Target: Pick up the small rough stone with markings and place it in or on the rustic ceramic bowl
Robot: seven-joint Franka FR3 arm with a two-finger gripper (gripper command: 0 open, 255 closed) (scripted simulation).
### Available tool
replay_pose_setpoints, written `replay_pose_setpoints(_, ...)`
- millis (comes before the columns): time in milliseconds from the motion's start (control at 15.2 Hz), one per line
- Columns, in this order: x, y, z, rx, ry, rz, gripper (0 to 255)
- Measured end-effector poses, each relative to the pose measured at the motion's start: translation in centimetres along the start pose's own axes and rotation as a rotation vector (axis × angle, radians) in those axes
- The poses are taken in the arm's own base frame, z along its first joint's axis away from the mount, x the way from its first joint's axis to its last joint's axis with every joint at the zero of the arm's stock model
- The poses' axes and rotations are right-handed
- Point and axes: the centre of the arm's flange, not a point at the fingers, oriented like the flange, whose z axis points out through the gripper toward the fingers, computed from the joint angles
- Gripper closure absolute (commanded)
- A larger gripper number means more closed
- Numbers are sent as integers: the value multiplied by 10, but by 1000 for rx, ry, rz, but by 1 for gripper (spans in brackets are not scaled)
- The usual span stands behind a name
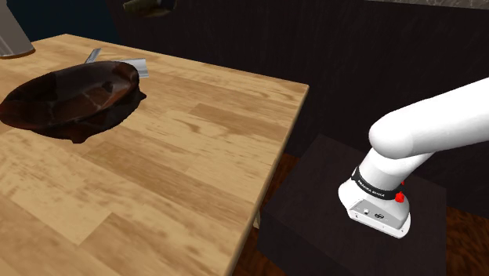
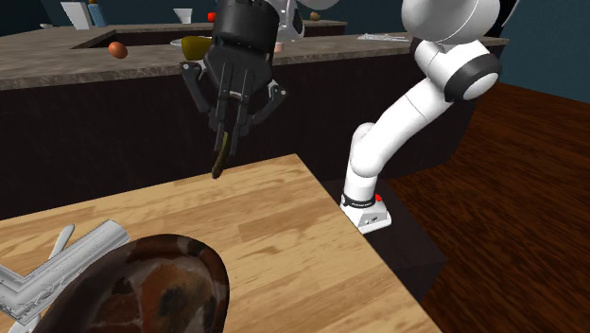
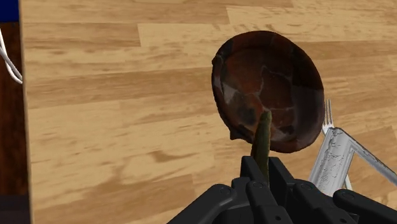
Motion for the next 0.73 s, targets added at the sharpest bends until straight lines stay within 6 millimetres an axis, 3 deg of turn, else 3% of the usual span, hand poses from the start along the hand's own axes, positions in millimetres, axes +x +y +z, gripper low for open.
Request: replay_pose_setpoints(726,-79,-85,74,-4,7,0,255)
